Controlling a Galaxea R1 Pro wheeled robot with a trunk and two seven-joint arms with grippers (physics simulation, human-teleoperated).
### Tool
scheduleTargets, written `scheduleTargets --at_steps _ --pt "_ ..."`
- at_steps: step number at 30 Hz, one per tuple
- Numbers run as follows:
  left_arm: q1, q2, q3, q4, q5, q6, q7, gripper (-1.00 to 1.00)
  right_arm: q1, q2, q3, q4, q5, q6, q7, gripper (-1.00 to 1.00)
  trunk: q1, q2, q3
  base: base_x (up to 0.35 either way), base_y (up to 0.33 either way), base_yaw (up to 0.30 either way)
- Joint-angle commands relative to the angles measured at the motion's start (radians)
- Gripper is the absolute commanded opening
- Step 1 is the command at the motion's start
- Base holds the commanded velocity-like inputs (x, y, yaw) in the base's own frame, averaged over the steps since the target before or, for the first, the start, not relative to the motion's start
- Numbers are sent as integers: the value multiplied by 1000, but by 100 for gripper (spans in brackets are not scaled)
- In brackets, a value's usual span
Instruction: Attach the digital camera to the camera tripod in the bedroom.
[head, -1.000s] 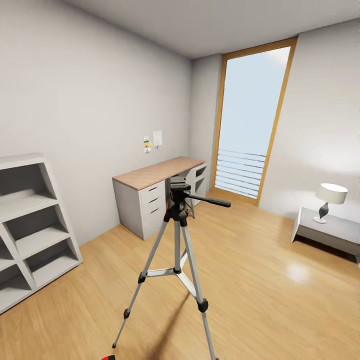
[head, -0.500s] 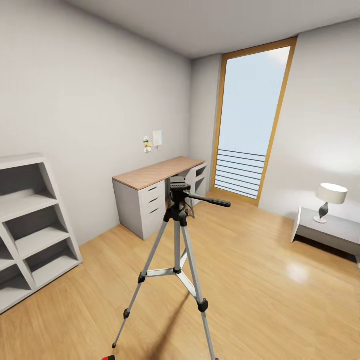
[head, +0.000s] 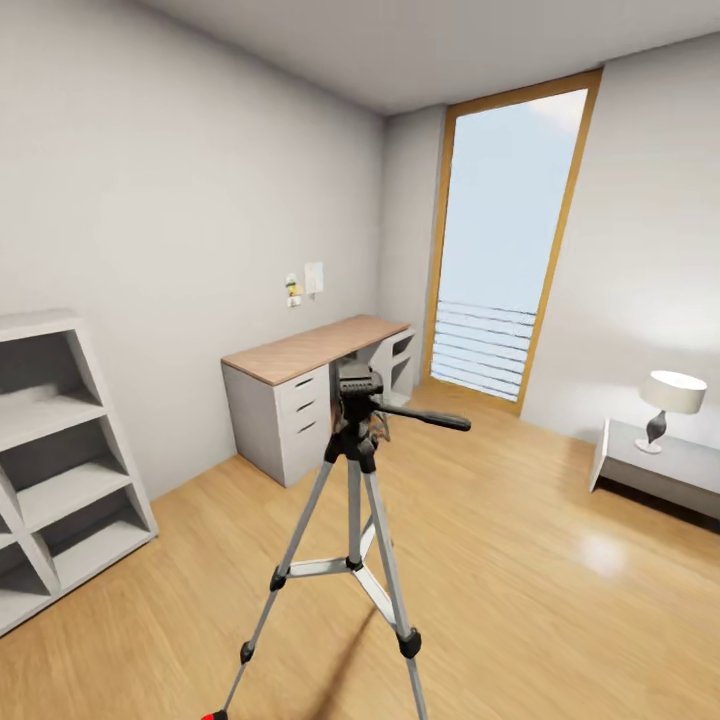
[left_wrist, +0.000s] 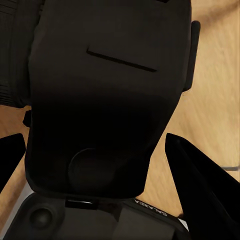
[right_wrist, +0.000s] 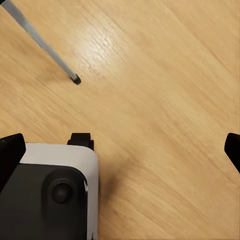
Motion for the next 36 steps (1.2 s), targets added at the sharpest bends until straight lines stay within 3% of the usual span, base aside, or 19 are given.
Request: scheduleTargets --at_steps 1,14,36 --pt "0 0 -9 -1 6 -2 5 -100 -2 -1 -9 3 9 -6 2 100 1 -1 -2 160 0 0" --pt "0 3 -8 2 8 -3 5 -100 -2 2 -8 3 9 -5 -8 100 1 -1 -3 33 0 0" --pt "0 5 -7 9 5 -4 6 -100 -2 -1 -7 3 12 -7 -7 100 1 -1 -35 0 0 0"
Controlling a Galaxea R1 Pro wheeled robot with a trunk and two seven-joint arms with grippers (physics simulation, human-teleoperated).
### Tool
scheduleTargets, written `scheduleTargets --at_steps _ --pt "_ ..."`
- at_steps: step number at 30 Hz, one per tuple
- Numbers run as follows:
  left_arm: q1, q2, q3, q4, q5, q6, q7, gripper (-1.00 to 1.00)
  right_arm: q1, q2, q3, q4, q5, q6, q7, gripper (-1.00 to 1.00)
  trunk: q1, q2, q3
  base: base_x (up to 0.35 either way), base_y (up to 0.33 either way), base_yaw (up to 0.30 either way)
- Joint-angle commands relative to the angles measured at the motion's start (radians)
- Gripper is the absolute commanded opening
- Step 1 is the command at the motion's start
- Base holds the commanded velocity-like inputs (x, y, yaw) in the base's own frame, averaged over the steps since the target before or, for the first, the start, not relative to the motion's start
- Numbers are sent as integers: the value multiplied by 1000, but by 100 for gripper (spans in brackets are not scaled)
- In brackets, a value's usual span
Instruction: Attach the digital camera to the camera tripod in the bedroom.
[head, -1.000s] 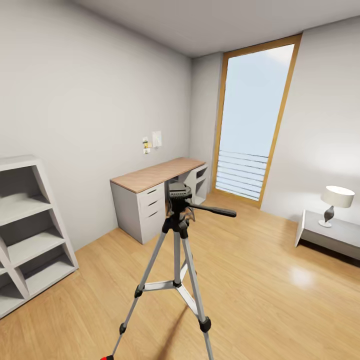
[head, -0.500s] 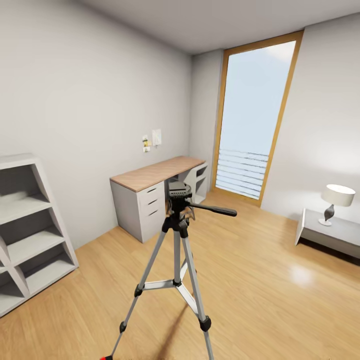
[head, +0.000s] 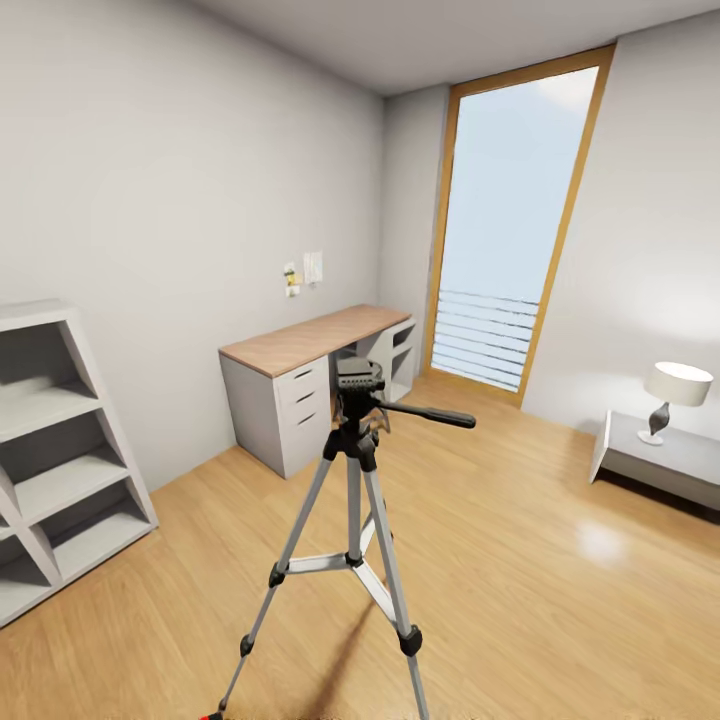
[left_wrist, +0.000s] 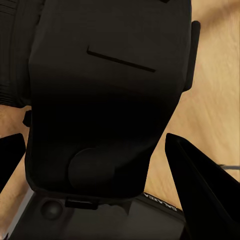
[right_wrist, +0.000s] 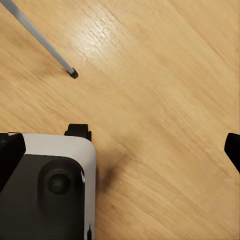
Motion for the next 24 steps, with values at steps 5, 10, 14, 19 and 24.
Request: scheduleTargets --at_steps 5,10,14,19,24 --pt "-1 0 -10 1 5 -2 4 -100 -1 -1 -9 3 9 -6 2 100 0 -1 -10 0 0 0" --pt "-1 3 -10 1 4 -1 4 -100 -1 -1 -9 3 8 -6 2 100 0 -1 -18 0 0 0" --pt "-1 4 -10 2 3 0 4 -100 -1 -1 -9 3 8 -5 2 100 0 -1 -24 0 0 0" --pt "-1 5 -10 3 2 4 3 -100 -1 0 -9 3 8 -5 2 100 0 -1 -32 0 0 0" --pt "-1 5 -11 4 1 9 1 -100 -1 -1 -8 3 9 -5 3 100 0 -1 -40 0 0 0"
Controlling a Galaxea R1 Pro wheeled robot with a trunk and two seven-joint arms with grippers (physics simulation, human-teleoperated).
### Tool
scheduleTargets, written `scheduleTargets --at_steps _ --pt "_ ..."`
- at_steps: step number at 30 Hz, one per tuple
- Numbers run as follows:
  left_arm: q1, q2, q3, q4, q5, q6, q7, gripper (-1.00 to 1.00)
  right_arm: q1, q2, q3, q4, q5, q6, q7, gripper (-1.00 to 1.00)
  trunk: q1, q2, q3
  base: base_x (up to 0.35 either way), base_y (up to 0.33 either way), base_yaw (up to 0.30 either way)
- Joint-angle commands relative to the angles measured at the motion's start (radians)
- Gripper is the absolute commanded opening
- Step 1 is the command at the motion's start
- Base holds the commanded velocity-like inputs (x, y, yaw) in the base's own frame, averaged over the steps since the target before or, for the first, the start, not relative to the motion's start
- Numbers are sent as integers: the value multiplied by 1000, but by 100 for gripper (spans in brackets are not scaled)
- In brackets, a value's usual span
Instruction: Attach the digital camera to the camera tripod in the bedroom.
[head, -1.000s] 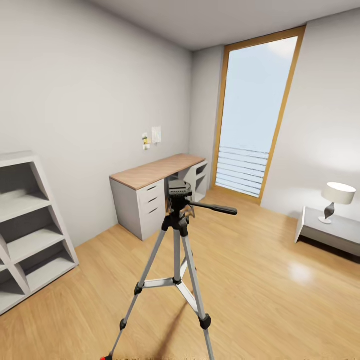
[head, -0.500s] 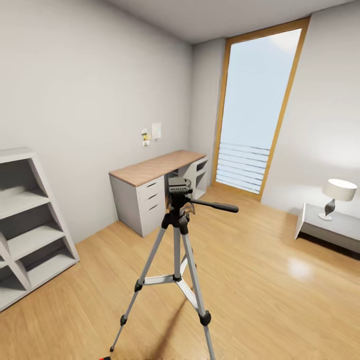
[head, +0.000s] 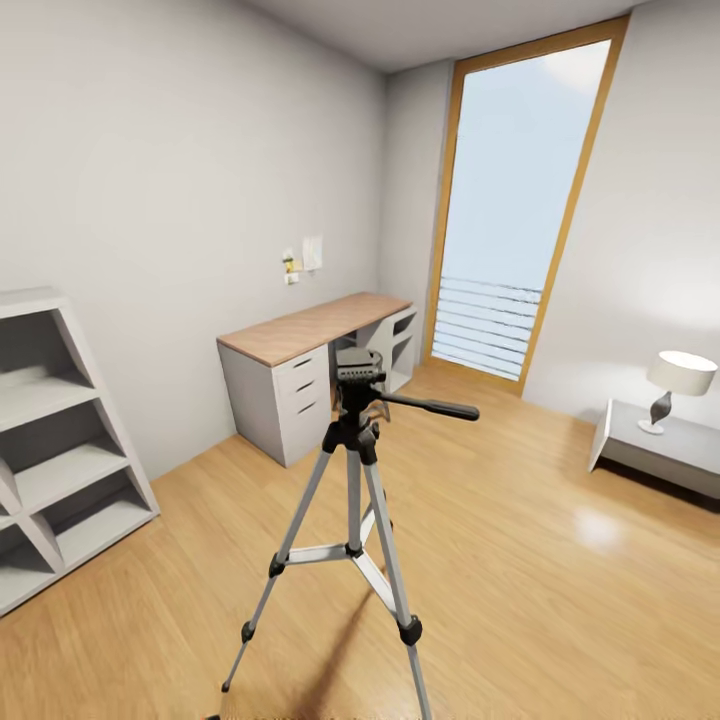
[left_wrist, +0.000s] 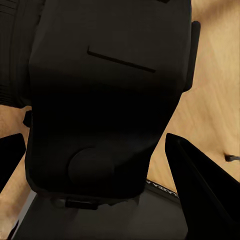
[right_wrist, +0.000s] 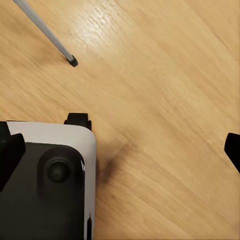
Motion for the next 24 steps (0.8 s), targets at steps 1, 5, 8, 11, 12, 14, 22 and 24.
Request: scheduleTargets --at_steps 1,5,8,11,12,14,22,24 --pt "-1 0 -9 0 6 1 2 -100 -1 -1 -9 3 9 -6 4 100 0 -1 -3 0 0 0" --pt "34 7 -9 0 5 5 -2 -100 -1 0 -9 3 7 1 12 100 0 -1 -10 0 0 0" --pt "60 15 -8 0 5 5 -5 -100 -1 1 -9 3 6 4 15 100 0 -1 -14 0 0 0" --pt "74 24 -9 0 5 5 -6 -100 -1 1 -9 3 6 6 15 100 0 -1 -19 0 0 0" --pt "79 27 -9 0 5 5 -7 -100 -1 1 -9 3 6 6 15 100 0 -1 -21 0 0 0" --pt "91 32 -9 0 6 5 -7 -100 -1 1 -9 3 5 6 16 100 0 -1 -23 0 0 0" --pt "106 48 -9 0 9 1 -7 -100 -1 2 -9 3 4 5 17 100 0 -1 -27 0 0 0" --pt "106 48 -9 0 10 0 -7 -100 -1 3 -9 3 5 5 17 100 0 -1 -27 0 0 0"
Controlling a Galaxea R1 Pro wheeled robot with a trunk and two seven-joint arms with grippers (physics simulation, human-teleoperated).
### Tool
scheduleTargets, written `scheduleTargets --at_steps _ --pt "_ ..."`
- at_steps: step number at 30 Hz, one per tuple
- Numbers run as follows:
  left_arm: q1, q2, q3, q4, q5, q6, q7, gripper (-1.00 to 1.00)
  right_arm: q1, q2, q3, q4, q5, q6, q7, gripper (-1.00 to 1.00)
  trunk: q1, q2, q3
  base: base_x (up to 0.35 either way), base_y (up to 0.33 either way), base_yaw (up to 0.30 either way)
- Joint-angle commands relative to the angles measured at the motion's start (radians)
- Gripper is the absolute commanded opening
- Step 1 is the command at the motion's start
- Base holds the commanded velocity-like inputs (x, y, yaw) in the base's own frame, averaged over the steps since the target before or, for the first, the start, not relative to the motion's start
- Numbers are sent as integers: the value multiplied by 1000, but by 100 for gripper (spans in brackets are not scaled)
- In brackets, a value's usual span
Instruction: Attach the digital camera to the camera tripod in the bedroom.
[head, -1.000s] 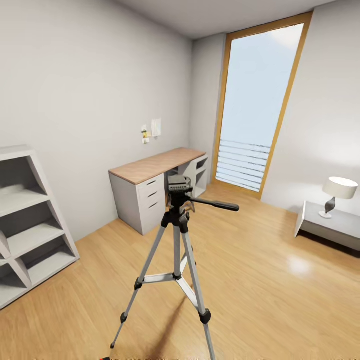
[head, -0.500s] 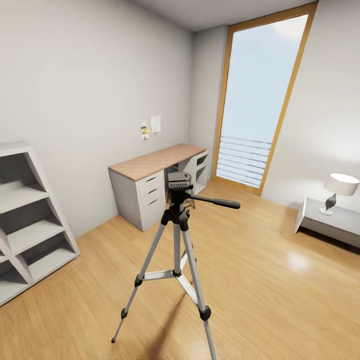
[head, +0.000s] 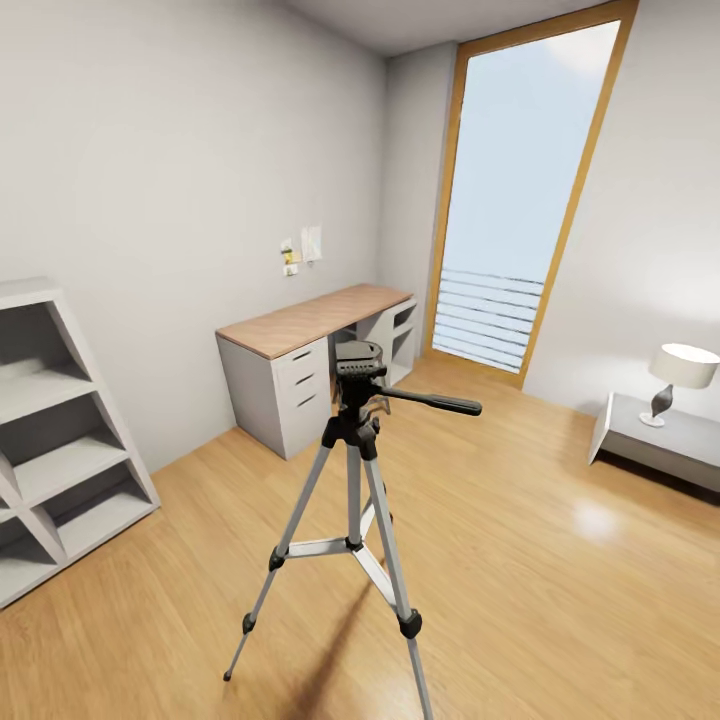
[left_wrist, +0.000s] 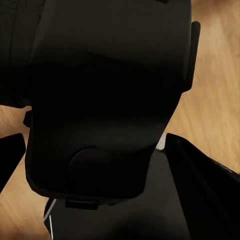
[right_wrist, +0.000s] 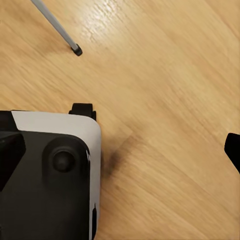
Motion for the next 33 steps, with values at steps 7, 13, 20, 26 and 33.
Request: scheduleTargets --at_steps 7,13,20,26,33 --pt "5 1 -9 0 7 -3 3 -100 -1 -1 -9 4 9 -8 15 100 0 -1 -1 0 0 0" --pt "14 1 -9 0 8 -5 9 -100 -1 -1 -9 3 8 -11 24 100 0 -1 -1 0 0 0" --pt "15 1 -8 -2 7 -10 12 -100 -1 -1 -9 3 9 -8 12 100 0 -1 -1 0 0 0" --pt "2 135 -2 -21 27 49 10 -100 5 -11 -9 -253 26 133 36 100 0 -1 -1 0 0 0" --pt "-2 194 1 -49 140 110 8 -100 6 -5 -16 -720 18 518 188 100 0 -1 -1 0 0 0"
